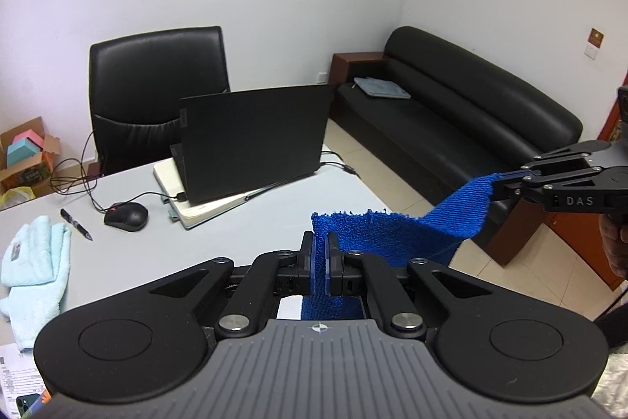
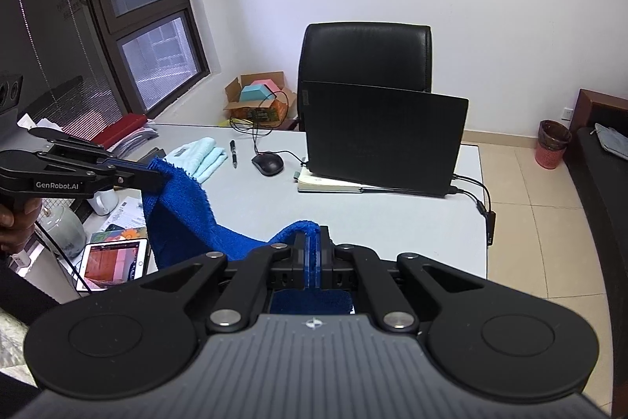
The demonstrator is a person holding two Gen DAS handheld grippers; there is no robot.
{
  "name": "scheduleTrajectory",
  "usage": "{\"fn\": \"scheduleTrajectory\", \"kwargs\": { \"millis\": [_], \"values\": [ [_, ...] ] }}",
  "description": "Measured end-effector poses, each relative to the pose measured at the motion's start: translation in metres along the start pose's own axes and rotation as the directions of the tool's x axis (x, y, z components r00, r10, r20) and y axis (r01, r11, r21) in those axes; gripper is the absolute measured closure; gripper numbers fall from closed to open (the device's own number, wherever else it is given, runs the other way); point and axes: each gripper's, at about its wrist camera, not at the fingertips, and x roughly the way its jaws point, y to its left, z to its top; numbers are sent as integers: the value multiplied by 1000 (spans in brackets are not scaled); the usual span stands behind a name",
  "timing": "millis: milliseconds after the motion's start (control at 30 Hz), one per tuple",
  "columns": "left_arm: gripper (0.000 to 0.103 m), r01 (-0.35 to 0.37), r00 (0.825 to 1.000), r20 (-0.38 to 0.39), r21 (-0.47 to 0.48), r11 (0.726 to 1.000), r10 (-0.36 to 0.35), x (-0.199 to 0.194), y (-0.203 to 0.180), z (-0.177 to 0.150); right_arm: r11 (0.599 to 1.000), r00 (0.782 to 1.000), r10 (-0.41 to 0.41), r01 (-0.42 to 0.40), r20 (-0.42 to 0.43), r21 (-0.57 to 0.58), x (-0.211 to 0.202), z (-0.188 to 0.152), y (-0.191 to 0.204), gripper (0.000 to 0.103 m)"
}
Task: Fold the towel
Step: 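Raise the towel off the desk, holding it stretched between both grippers, then lower the held blue towel onto the desk with both grippers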
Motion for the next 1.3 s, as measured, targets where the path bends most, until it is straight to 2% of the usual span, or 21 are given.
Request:
{"fn": "scheduleTrajectory", "kwargs": {
  "millis": [267,833,1300],
  "values": [
    [99,-31,1000,-3,-21,999,31,25,10,-2,999,999,-46,46,4,-5,23,-2,-12,100],
    [98,-57,998,19,-69,996,58,93,52,-5,998,998,-59,59,-29,-8,109,16,-47,100],
    [98,-47,999,19,-64,997,49,148,95,-13,999,992,-40,39,-122,-9,189,24,-67,100]
  ]
}}
